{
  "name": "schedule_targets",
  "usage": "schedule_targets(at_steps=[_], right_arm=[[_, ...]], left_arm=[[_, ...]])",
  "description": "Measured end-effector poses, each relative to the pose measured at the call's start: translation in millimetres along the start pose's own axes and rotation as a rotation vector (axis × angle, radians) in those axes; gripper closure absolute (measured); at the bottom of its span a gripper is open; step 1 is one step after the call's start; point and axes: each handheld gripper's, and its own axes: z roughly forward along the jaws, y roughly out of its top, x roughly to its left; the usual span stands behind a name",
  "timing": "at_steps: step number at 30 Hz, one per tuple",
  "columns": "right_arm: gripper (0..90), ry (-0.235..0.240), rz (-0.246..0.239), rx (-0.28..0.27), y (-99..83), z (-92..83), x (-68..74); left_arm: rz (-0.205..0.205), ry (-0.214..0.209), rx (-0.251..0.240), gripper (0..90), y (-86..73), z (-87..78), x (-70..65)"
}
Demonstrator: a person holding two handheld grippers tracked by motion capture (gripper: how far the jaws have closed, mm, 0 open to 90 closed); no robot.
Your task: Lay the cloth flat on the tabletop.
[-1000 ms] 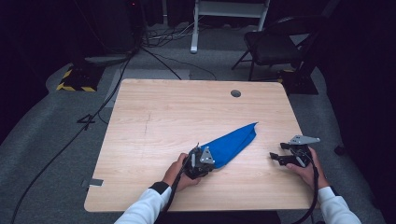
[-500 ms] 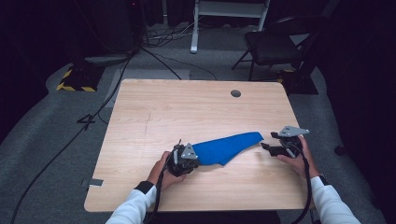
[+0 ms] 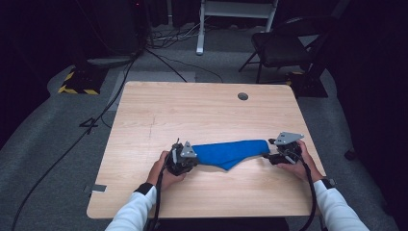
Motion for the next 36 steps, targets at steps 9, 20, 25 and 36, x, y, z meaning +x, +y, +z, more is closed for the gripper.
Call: schedule_targets(at_steps=[9,20,25,36], right_arm=[[38.5,0.077,-0.111,0.007,-1.7,0.2,21.4],[78.8,0.065,-0.108,0.027,3.0,9.8,20.9],[89.0,0.068,-0.121,0.047,5.7,11.5,21.9],[88.0,0.180,-0.118,0.009,0.4,-5.2,32.6]], left_arm=[[-0.024,0.036,0.007,86.1,-7.6,-7.4,14.8],[-0.022,0.024,0.030,86.1,-10.8,-4.4,19.7],[-0.026,0.029,0.024,86.1,-10.0,-4.0,21.1],[-0.022,0.038,0.022,86.0,-12.0,-11.6,20.4]])
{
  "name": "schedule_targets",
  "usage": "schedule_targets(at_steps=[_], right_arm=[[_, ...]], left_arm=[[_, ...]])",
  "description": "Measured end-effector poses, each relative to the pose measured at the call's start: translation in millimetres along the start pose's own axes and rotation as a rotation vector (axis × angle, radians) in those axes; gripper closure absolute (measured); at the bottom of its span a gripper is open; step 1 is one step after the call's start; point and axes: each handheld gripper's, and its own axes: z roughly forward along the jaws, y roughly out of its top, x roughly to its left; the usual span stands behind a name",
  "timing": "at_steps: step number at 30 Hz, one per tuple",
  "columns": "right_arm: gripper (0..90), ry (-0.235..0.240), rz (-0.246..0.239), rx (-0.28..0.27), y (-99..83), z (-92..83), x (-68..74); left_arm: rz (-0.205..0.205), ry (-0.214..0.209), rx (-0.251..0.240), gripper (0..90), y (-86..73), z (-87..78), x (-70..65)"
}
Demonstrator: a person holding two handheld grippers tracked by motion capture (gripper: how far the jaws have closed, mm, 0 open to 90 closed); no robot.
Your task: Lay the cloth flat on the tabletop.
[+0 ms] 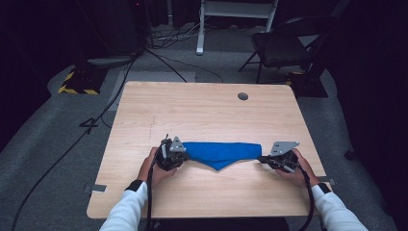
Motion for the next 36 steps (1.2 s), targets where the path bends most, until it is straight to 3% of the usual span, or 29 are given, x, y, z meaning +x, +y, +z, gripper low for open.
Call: schedule_targets(at_steps=[1,2,4,5,6,9,14,20,24,25,26,27,31,33,36], right_arm=[[80.0,0.000,-0.006,-0.005,-0.3,-0.5,2.3],[80.0,0.000,-0.006,-0.005,-0.3,-0.5,2.3],[63.4,-0.038,-0.002,-0.006,1.0,0.2,2.2],[50.6,-0.068,0.003,-0.010,1.8,1.9,0.2],[44.9,-0.080,0.012,-0.015,2.2,3.7,-1.1],[34.6,-0.102,0.014,-0.010,5.8,11.0,-3.7],[30.8,-0.109,0.002,-0.022,14.6,18.9,-6.0],[31.8,-0.061,-0.013,0.001,22.0,32.2,-9.1],[36.3,-0.025,0.016,-0.005,20.8,32.6,-11.9],[50.0,-0.016,0.032,-0.012,19.3,32.0,-13.8],[55.4,-0.021,0.034,-0.013,18.9,31.5,-14.6],[55.4,-0.021,0.034,-0.013,18.9,31.5,-14.6],[77.2,-0.068,0.008,0.008,18.1,28.9,-16.4],[77.1,-0.070,0.007,0.009,18.2,28.5,-16.4],[67.7,-0.063,0.016,0.003,17.9,24.1,-17.0]], left_arm=[[0.002,-0.004,0.007,86.0,-0.7,-0.7,0.2],[0.003,-0.002,0.008,86.0,-1.3,-0.7,0.1],[0.000,-0.003,0.012,86.0,-2.4,-0.4,0.8],[-0.002,-0.003,0.012,85.9,-2.6,-0.4,1.1],[-0.003,-0.005,0.012,85.9,-2.5,-0.2,1.2],[-0.003,-0.003,0.016,85.6,-2.1,1.6,1.3],[-0.005,-0.005,0.013,85.5,-1.2,2.7,2.7],[-0.007,-0.005,0.005,85.4,1.0,4.2,3.2],[-0.010,-0.003,0.002,85.4,1.9,5.2,5.2],[-0.014,0.001,-0.001,85.3,2.3,5.6,6.4],[-0.020,0.001,-0.003,85.3,2.8,5.8,7.5],[-0.023,0.001,-0.006,85.3,3.3,6.0,8.5],[-0.023,0.002,-0.012,85.2,5.9,9.3,10.1],[-0.020,0.003,-0.010,85.2,6.3,9.9,9.9],[-0.029,0.000,-0.024,85.2,7.7,8.8,10.9]])
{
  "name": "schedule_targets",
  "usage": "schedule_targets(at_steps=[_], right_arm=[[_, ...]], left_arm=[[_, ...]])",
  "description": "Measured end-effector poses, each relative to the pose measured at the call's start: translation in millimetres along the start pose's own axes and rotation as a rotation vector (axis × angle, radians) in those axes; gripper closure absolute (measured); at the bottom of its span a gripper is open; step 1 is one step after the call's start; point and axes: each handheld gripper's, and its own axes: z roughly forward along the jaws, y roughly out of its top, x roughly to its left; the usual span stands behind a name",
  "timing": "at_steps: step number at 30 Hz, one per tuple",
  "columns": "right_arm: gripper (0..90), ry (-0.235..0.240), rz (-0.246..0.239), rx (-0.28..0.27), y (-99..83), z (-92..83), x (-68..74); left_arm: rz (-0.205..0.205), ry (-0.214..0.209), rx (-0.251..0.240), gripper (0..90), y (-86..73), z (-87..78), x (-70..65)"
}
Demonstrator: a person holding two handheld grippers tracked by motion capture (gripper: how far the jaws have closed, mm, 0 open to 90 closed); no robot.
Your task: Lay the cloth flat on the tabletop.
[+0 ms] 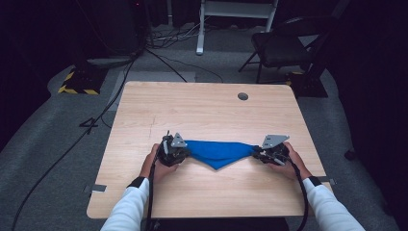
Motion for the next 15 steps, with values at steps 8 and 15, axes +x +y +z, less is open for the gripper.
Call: schedule_targets(at_steps=[8,15], right_arm=[[55.4,-0.001,-0.013,0.014,-10.1,-13.3,0.8],[53.4,0.044,0.012,0.012,-16.6,-12.8,-0.2]], left_arm=[[-0.007,0.005,-0.013,85.1,-0.5,-4.6,0.9],[-0.006,0.000,-0.007,85.1,0.2,-2.1,0.5]])
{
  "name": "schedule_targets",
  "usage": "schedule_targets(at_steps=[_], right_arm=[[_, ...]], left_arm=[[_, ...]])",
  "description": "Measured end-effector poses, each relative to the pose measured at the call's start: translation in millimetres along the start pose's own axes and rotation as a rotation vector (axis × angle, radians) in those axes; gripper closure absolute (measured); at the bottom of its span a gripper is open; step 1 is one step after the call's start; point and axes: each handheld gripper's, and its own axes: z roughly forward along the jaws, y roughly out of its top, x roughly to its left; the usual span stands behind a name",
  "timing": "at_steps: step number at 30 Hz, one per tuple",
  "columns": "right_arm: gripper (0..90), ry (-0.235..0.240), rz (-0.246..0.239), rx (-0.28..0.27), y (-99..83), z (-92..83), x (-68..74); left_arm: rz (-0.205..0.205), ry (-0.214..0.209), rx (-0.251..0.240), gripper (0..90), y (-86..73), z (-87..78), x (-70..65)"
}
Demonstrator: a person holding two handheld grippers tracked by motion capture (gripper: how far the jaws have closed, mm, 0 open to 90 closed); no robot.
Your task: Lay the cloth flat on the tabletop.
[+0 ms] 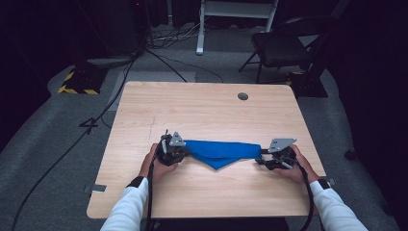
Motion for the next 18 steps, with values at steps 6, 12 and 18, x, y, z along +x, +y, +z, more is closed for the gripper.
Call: schedule_targets(at_steps=[6,12,18], right_arm=[[58.1,0.032,0.038,-0.012,2.4,5.9,-6.2],[82.8,0.021,0.018,0.021,11.2,10.3,-6.1],[87.5,-0.003,0.008,0.013,10.8,5.4,-6.7]], left_arm=[[-0.002,-0.007,0.006,85.2,1.0,4.9,0.9],[0.003,-0.007,0.012,85.2,3.7,9.3,2.7],[-0.006,-0.001,-0.016,85.4,5.1,4.1,5.2]])
